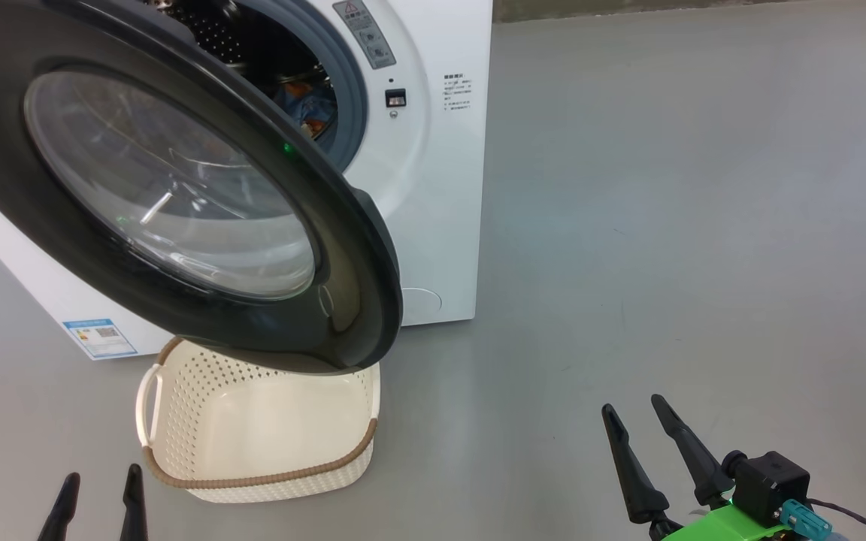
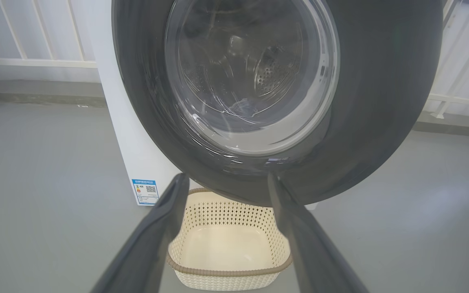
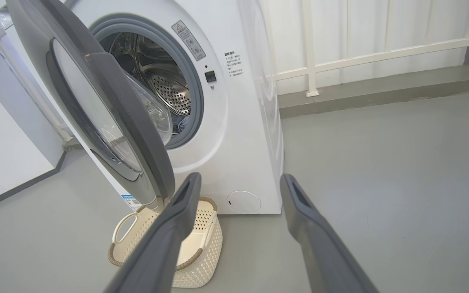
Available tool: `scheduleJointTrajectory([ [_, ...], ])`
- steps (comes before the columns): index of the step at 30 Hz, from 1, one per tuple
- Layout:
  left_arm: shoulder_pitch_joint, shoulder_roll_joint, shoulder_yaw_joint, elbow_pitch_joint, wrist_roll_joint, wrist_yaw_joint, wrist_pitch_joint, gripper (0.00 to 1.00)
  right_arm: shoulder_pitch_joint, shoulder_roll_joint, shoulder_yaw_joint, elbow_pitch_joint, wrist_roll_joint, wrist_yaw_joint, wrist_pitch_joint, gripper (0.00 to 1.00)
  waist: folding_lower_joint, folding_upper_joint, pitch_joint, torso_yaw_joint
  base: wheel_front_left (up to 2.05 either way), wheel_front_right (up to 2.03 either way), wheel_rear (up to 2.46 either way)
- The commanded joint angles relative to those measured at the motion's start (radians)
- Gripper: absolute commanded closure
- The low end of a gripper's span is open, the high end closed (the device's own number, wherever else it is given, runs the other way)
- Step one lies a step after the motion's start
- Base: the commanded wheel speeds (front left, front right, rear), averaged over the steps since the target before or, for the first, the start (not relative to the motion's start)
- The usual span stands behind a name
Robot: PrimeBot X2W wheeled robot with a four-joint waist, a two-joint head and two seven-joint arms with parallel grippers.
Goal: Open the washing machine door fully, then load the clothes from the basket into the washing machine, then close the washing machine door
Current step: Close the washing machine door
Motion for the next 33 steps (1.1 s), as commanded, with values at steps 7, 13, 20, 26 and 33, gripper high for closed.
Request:
scheduleJointTrajectory([
  [7,-0.010,0.008,0.028,-0.019,0.011,-0.003,-0.006,0.00,-0.006,0.001,0.021,-0.017,-0.012,0.002,-0.005,0.00,0.0000,-0.0001,-0.004,0.010,0.00,0.00,0.00],
  [13,-0.010,0.008,0.025,-0.023,0.000,-0.003,-0.006,0.00,-0.003,0.001,0.020,-0.014,-0.013,0.002,-0.005,0.00,0.0000,-0.0001,-0.006,0.011,0.00,0.00,0.00],
  [20,-0.011,0.005,0.026,-0.027,-0.008,-0.003,-0.006,0.00,-0.004,0.001,0.019,-0.013,-0.013,0.002,-0.005,1.00,0.0000,-0.0001,-0.002,0.011,0.00,0.00,0.00],
  [26,-0.020,0.004,0.027,-0.037,-0.012,-0.003,-0.006,0.00,-0.008,0.001,0.005,-0.069,0.012,0.002,-0.005,1.00,0.0000,-0.0001,0.006,0.012,0.00,0.00,0.00],
  [33,-0.032,0.006,0.032,-0.045,-0.025,-0.003,-0.006,0.00,-0.051,0.001,0.031,-0.315,-0.007,0.002,-0.005,1.00,0.0000,-0.0001,0.022,0.011,0.00,0.00,0.00],
])
